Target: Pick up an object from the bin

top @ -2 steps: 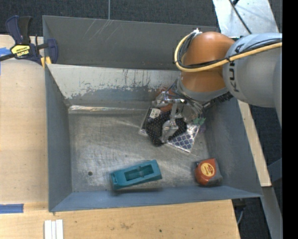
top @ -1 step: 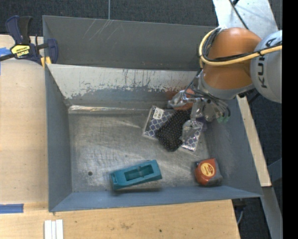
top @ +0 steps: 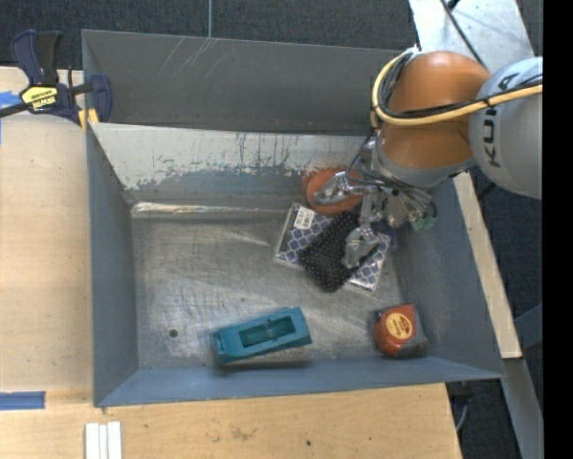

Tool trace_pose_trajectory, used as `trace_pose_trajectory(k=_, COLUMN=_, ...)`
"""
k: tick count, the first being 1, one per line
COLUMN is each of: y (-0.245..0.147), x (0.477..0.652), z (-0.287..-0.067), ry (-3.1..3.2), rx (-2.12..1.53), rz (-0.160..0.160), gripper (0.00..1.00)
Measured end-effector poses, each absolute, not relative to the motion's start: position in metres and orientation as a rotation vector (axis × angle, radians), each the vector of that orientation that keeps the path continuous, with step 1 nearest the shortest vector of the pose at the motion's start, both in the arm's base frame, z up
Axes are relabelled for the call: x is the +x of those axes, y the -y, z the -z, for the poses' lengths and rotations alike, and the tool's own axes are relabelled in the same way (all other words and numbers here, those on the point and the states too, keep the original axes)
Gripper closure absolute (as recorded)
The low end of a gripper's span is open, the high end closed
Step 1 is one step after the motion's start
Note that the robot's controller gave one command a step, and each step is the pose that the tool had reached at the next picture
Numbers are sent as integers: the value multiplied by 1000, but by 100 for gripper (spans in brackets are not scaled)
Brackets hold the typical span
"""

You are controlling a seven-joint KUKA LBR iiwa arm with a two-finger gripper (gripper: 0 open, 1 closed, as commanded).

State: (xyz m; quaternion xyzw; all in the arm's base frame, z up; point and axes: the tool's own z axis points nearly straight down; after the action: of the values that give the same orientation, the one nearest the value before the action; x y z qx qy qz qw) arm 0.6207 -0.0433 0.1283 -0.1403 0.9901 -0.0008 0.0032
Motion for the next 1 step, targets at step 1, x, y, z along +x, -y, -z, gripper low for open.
trace_pose_trajectory(k=1, y=86, x=615, z=-82, ry=-2969, rx=-1002, rz=-16, gripper=0)
